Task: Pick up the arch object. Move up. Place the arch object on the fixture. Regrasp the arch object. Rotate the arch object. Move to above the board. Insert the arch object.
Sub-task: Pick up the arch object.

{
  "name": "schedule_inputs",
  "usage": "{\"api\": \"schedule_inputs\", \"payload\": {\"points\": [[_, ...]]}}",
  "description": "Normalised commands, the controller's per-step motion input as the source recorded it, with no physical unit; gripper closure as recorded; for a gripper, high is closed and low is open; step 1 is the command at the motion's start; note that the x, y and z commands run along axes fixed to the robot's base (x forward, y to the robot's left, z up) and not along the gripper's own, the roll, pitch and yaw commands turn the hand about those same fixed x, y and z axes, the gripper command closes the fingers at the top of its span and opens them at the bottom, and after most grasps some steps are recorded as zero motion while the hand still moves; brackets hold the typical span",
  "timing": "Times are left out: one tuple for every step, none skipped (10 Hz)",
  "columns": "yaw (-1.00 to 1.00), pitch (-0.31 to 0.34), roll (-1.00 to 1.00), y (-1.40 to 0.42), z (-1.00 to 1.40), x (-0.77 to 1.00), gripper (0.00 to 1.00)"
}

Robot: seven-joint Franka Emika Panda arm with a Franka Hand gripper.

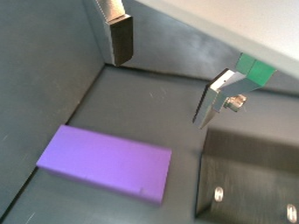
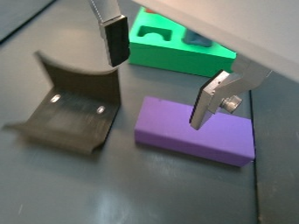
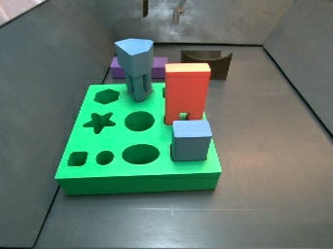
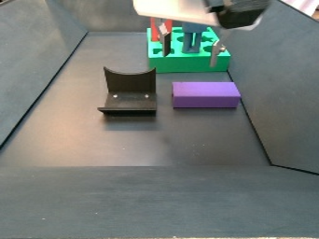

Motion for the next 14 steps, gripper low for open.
{"api": "schedule_inputs", "payload": {"points": [[-0.93, -0.131, -0.08, -0.16, -0.33, 0.00, 0.00], [-0.93, -0.127, -0.08, -0.15, -0.31, 0.00, 0.00], [-1.00, -0.123, -0.09, -0.07, -0.33, 0.00, 0.00], [-1.00, -0.099, -0.07, -0.05, -0.36, 0.00, 0.00], [-1.00, -0.099, -0.07, -0.05, -0.36, 0.00, 0.00], [-1.00, -0.090, -0.07, -0.05, -0.35, 0.00, 0.00], [-0.99, -0.067, -0.09, -0.05, -0.33, 0.00, 0.00], [-0.97, -0.080, -0.10, -0.06, -0.33, 0.00, 0.00], [-0.97, -0.074, -0.10, -0.06, -0.33, 0.00, 0.00], [-0.97, -0.074, -0.11, -0.05, -0.33, 0.00, 0.00], [-0.97, -0.074, -0.11, -0.06, -0.33, 0.00, 0.00], [-0.97, -0.070, -0.10, -0.06, -0.32, 0.00, 0.00], [-0.96, -0.071, -0.11, -0.06, -0.33, 0.00, 0.00], [-0.94, -0.071, -0.10, -0.09, -0.33, 0.00, 0.00]]}}
